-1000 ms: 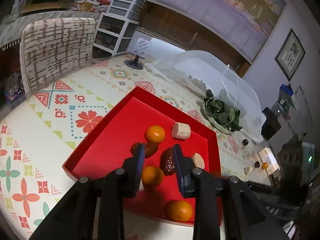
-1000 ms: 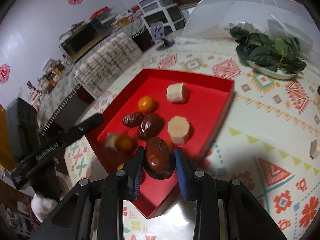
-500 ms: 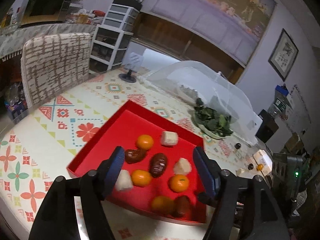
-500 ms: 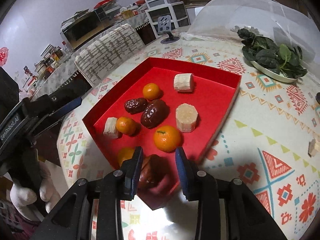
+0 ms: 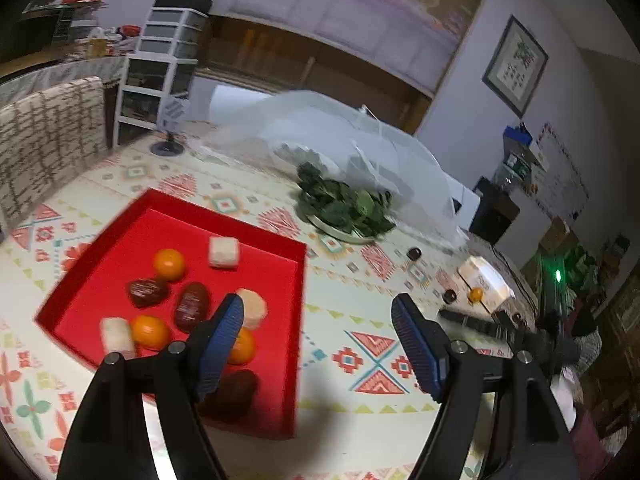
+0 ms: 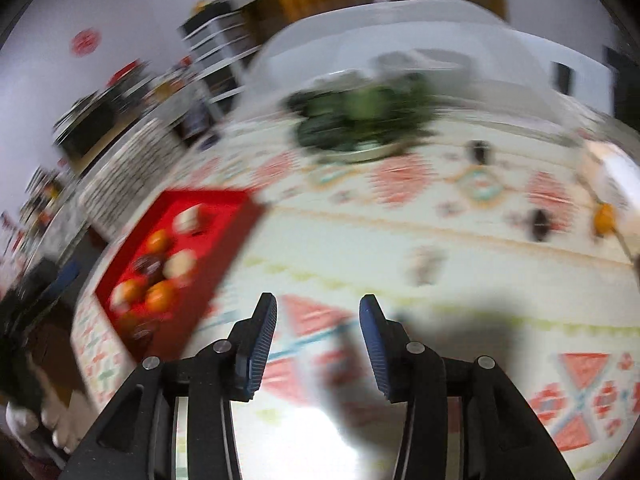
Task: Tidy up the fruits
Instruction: 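Grasp a pale sugarcane piece with the left tool while the right tool grasps a dark date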
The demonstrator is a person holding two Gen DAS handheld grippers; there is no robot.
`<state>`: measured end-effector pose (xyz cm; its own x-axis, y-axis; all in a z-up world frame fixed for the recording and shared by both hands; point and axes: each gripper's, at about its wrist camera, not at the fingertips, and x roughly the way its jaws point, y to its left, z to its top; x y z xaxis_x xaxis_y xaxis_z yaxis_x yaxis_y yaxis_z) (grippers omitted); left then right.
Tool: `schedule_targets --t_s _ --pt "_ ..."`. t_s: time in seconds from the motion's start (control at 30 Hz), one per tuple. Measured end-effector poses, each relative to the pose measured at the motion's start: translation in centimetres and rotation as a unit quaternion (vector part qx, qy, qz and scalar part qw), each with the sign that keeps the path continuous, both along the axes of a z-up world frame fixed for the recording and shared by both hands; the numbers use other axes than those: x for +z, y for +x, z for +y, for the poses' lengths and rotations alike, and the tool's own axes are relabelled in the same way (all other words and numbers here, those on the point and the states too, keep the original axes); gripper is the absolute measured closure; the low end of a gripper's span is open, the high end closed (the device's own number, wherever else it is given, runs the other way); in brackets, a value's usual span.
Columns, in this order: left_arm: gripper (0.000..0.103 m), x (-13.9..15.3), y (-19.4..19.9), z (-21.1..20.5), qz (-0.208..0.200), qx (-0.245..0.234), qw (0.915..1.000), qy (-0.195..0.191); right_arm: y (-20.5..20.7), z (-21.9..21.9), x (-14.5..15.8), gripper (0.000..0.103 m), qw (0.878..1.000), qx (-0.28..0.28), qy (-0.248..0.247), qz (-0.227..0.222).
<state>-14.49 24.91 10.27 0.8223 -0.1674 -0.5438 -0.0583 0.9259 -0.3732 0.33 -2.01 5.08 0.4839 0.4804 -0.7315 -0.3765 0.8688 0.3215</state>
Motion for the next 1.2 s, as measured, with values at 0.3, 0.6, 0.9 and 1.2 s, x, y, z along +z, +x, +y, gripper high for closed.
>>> schedule_targets --t_s 0.3,0.6,0.9,1.2 --pt "0.027 -1.6 3.3 -4.7 0.040 -0.044 0.9979 0.025 12.8 -5.9 -0.6 0.056 0.996 -0.084 -0.037 -0.001" --pt "0.027 -3.6 6.7 -6.7 0.083 -0.061 0.9940 0.038 21.6 -3.2 -4.1 0.056 0.995 -0.063 -0.072 0.029" --pt "0.027 -4.6 9.8 -10.7 0.101 -0.106 0.9874 0.059 21.1 -2.5 -4.5 0.077 0.994 -0.044 -0.100 0.015" --pt "0.027 -6.3 14.6 -16.4 0.118 -0.151 0.9777 0.087 14.2 -7.3 -1.0 0.077 0.999 -0.038 -0.012 0.017"
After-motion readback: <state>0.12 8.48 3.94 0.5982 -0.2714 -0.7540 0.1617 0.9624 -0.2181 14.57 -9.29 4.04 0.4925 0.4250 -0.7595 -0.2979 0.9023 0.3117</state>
